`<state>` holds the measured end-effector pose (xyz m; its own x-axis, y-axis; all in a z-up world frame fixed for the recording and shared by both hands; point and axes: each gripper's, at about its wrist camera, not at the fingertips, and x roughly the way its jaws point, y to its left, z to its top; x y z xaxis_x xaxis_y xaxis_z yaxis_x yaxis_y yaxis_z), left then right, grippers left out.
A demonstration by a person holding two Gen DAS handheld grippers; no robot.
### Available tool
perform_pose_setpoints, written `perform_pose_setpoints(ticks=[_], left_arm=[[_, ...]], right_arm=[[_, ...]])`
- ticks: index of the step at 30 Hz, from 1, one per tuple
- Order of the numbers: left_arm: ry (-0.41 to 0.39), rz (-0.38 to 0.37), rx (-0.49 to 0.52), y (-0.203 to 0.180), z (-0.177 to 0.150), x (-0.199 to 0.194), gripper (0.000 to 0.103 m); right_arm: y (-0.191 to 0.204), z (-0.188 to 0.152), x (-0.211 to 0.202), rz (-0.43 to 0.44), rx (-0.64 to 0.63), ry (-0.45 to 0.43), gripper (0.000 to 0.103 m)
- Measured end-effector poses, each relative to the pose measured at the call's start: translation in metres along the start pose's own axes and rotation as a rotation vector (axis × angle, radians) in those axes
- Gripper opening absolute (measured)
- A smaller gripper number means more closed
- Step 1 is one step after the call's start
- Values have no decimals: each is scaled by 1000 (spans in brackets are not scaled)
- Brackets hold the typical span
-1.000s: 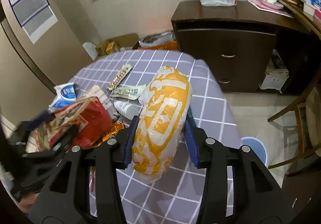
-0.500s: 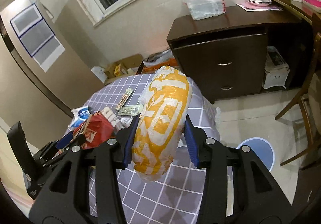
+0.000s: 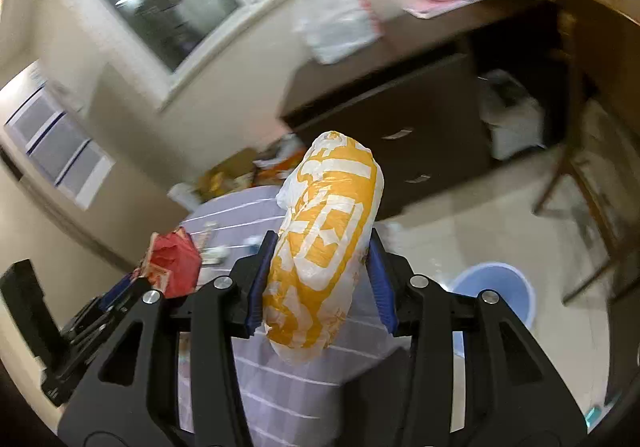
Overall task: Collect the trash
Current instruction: 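Carry both bags to the blue wastebasket and open both tools to drop them, then move both tools back over the table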
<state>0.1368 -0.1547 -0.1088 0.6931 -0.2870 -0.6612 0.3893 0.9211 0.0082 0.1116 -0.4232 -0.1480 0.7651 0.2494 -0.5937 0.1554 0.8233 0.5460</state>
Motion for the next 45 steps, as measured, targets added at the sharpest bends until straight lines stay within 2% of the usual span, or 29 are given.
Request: perform_pose_setpoints(ticks=[8, 13, 20, 22, 23, 24, 25, 26, 28, 30, 33, 37, 40, 45], left_arm=[[132, -137, 142, -115, -1, 67, 43], [219, -159, 202, -165, -9, 113, 44], [394, -142, 252, -215, -38, 192, 44], [420, -148, 258, -219, -41, 206, 51], [436, -152, 262, -222, -43, 215, 54], [453, -148, 268, -222, -44, 222, 63], [466, -139, 272, -222, -45, 226, 71], [462, -129, 273, -221, -45, 228, 73], [437, -126, 265, -215, -41, 222, 80], [403, -112, 258, -209, -37, 215, 85], [366, -104, 230, -201, -31, 204, 87], [318, -123, 191, -194, -24, 183, 87], [253, -129, 168, -185, -16, 157, 92], [156, -124, 126, -157, -6, 110, 92]], right_arm=[[-114, -10, 12, -177, 171, 71, 43], [-169, -33, 34, -225, 273, 147, 43], [-211, -56, 64, -251, 350, 227, 45], [-220, -61, 75, -247, 373, 243, 48], [-223, -62, 79, -246, 380, 245, 56], [-228, -64, 83, -243, 393, 250, 65], [-232, -67, 87, -237, 414, 257, 69], [-238, -68, 89, -233, 430, 259, 77], [-243, -71, 89, -243, 455, 256, 83], [-244, -72, 87, -252, 462, 251, 93], [-240, -71, 81, -279, 462, 243, 97], [-223, -65, 65, -338, 399, 199, 97], [-201, -57, 50, -372, 346, 161, 97], [-153, -41, 18, -357, 261, 58, 97]])
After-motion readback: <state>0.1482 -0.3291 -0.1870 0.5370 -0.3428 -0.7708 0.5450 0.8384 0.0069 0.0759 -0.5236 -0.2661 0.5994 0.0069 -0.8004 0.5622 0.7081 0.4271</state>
